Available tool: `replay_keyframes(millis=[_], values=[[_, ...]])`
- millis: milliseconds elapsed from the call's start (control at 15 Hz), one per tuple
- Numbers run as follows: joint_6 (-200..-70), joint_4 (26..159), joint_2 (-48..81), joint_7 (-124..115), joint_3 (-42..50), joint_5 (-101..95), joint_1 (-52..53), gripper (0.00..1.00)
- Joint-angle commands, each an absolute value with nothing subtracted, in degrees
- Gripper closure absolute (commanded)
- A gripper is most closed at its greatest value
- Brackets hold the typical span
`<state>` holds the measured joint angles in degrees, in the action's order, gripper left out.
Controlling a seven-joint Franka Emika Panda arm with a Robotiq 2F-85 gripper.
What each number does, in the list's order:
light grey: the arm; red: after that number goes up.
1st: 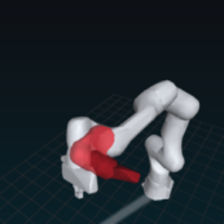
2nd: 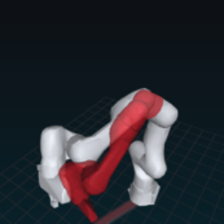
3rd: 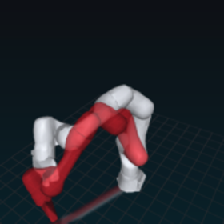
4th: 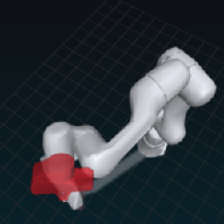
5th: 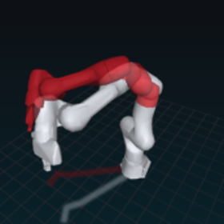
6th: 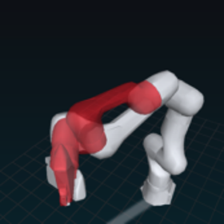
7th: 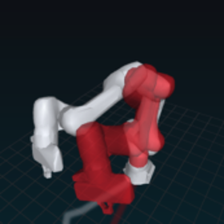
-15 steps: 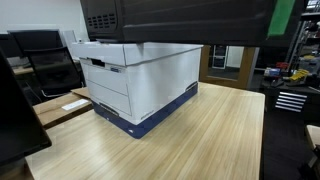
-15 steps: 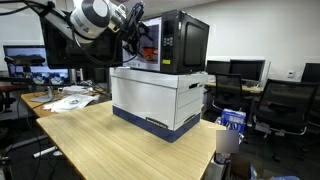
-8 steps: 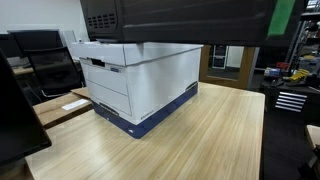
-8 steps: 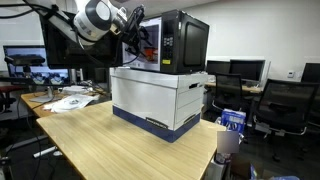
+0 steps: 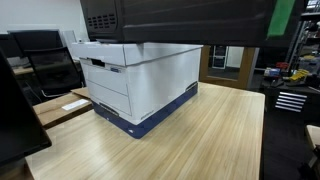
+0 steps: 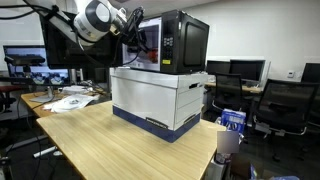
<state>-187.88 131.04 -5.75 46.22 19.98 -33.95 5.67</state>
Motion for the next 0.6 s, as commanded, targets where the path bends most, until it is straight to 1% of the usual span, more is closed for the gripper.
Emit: replay_keyframes(millis=[0,67,133,200,533], values=[[-187.1,131.0,-5.86,46.53,21.85,-32.01,7.93,0.97],[-187.0,130.94,-5.98,46.57,22.47,-31.71,8.51,0.94],[-187.07,130.93,-6.01,46.61,22.97,-31.6,8.92,0.97],[-186.48,130.88,-6.44,46.61,23.62,-31.38,9.67,0.95],[-183.54,132.22,-10.09,47.51,25.16,-30.56,12.45,0.95]])
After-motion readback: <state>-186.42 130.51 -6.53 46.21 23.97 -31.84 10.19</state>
